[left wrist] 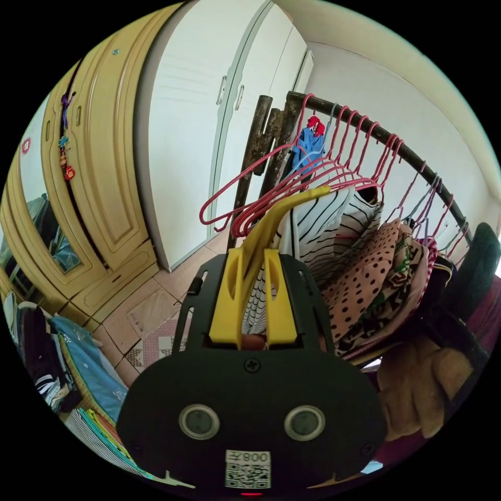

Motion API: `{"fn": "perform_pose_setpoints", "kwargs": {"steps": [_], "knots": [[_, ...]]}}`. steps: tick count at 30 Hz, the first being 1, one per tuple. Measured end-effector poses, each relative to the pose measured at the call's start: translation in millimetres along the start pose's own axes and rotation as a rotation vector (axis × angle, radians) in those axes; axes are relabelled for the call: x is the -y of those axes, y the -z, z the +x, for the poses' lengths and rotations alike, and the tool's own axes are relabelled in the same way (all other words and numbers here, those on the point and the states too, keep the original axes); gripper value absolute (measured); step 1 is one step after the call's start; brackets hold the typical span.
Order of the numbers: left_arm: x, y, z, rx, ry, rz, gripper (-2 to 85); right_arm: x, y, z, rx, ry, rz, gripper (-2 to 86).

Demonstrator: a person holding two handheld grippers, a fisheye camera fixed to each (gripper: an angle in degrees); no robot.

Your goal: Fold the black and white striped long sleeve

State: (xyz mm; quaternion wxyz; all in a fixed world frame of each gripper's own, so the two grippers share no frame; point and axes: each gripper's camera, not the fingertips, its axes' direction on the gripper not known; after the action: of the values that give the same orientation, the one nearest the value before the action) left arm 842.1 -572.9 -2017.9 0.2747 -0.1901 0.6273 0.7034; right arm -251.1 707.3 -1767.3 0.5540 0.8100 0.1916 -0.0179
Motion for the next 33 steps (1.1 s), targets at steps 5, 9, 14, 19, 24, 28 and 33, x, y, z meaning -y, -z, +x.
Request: {"fn": "perform_pose_setpoints", "kwargs": {"steps": [5, 9, 14, 19, 24, 28, 33], "knots": [[27.4, 30.9, 14.5, -0.116, 0.032, 0.061, 6.8, 47.1, -31.4, 7.4, 0.017, -0.004, -0.003, 7.5], [55.2, 47.6, 38.3, -0.088, -0.012, 0.024, 6.7, 75.1, -51.0, 12.7, 0.016, -0.009, -0.004, 7.5], [72.8, 72.1, 60.4, -0.069, -0.001, 0.042, 4.0, 111.1, -80.0, 22.4, 0.027, -0.017, -0.011, 7.2], [67.8, 115.9, 69.9, -0.07, 0.065, 0.141, 4.2, 137.0, -104.7, 29.5, 0.039, -0.023, -0.023, 6.8], [90.5, 133.5, 93.0, -0.148, 0.018, 0.159, 6.6, 160.7, -125.5, 32.5, 0.059, -0.019, -0.025, 6.7], [117.1, 138.4, 118.2, -0.096, -0.045, 0.113, 7.5, 178.2, -135.6, 33.1, 0.038, -0.005, -0.008, 6.3], [131.8, 151.4, 120.8, -0.067, -0.001, 0.109, 7.0, 192.3, -150.1, 38.0, 0.049, -0.007, -0.007, 5.9]]}}
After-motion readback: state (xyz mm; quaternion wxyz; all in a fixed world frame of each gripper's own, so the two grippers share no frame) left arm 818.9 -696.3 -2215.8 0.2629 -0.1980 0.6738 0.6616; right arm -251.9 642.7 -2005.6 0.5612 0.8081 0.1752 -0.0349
